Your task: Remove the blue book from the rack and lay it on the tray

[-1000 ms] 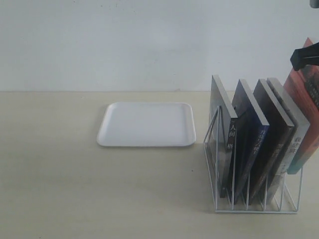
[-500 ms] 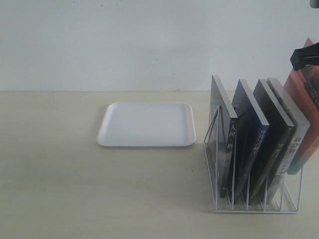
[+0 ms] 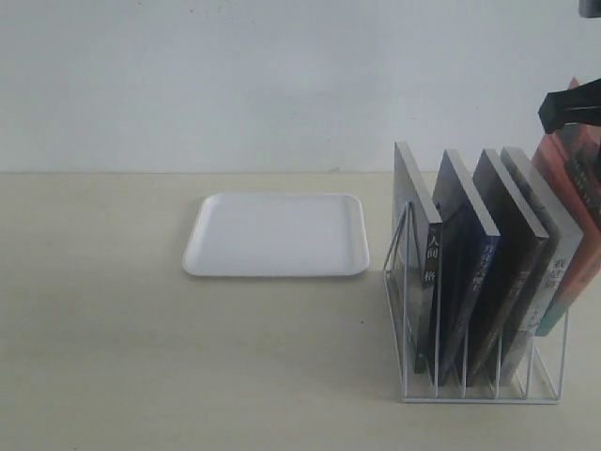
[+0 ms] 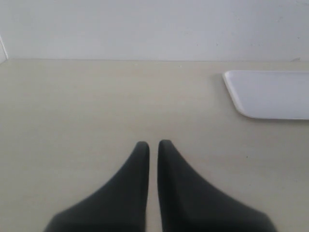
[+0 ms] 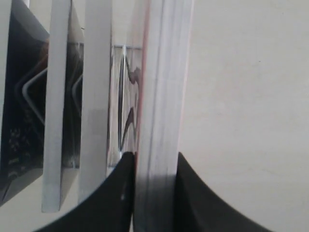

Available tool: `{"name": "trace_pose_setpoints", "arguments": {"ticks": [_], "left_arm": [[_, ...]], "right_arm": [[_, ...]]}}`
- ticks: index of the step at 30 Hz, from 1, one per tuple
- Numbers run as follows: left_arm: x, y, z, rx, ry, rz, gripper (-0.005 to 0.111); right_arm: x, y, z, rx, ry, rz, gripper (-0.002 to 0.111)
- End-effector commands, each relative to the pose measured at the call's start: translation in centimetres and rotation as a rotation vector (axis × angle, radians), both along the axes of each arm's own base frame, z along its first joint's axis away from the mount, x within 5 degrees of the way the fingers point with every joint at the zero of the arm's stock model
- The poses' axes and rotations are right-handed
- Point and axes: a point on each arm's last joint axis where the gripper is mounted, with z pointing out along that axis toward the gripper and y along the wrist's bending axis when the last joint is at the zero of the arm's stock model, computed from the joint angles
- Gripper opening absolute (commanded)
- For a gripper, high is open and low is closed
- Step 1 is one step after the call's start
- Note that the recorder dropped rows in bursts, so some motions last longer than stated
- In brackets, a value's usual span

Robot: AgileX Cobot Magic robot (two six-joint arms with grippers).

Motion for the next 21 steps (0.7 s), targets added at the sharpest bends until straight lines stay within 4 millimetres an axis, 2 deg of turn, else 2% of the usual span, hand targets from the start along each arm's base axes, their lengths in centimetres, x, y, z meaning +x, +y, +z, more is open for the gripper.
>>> {"name": "trace_pose_setpoints", "arguments": {"ticks": [1, 7, 8, 9, 10, 12, 13, 15, 17, 19, 21], "left_arm": [[0.0, 0.0, -0.1, 0.004, -0.004, -0.009, 0.006], [0.0, 0.0, -0.1, 0.004, -0.004, -0.009, 0.006], [0.0, 0.0, -0.1, 0.004, -0.004, -0.009, 0.006], [0.0, 0.0, -0.1, 0.004, -0.004, -0.009, 0.006], [0.0, 0.0, -0.1, 0.004, -0.004, -0.009, 0.006], [0.0, 0.0, -0.1, 0.004, -0.004, -0.009, 0.006], [0.0, 0.0, -0.1, 0.004, -0.004, -0.009, 0.006], [0.0, 0.0, -0.1, 0.004, -0.004, -0.009, 0.006], [0.0, 0.0, -0.1, 0.004, -0.004, -0.009, 0.006], [0.0, 0.0, -0.1, 0.004, -0.004, -0.009, 0.006], [0.0, 0.0, -0.1, 0.004, -0.004, -0.009, 0.006]], "right_arm": [[1.4, 0.2, -1.1, 0.003, 0.014, -0.007, 0.0], [2.4, 0.5, -1.7, 0.006, -0.008, 0.001, 0.002], [2.3, 0.4, -1.8, 0.003, 0.0, 0.002, 0.006], [2.2, 0.4, -1.8, -0.001, 0.014, 0.006, 0.017], [2.1, 0.4, -1.9, -0.008, 0.028, 0.013, 0.032], [2.1, 0.3, -1.9, -0.015, 0.032, 0.016, 0.051], [2.1, 0.3, -1.9, -0.018, 0.032, 0.016, 0.053], [2.0, 0.3, -1.9, -0.018, 0.038, 0.015, 0.052], [1.4, 0.4, -1.7, 0.01, 0.065, 0.01, 0.046], [0.2, 0.7, -0.4, 0.077, 0.044, 0.035, 0.021], [-1.0, 1.3, 0.8, 0.14, 0.011, 0.137, 0.004]]}}
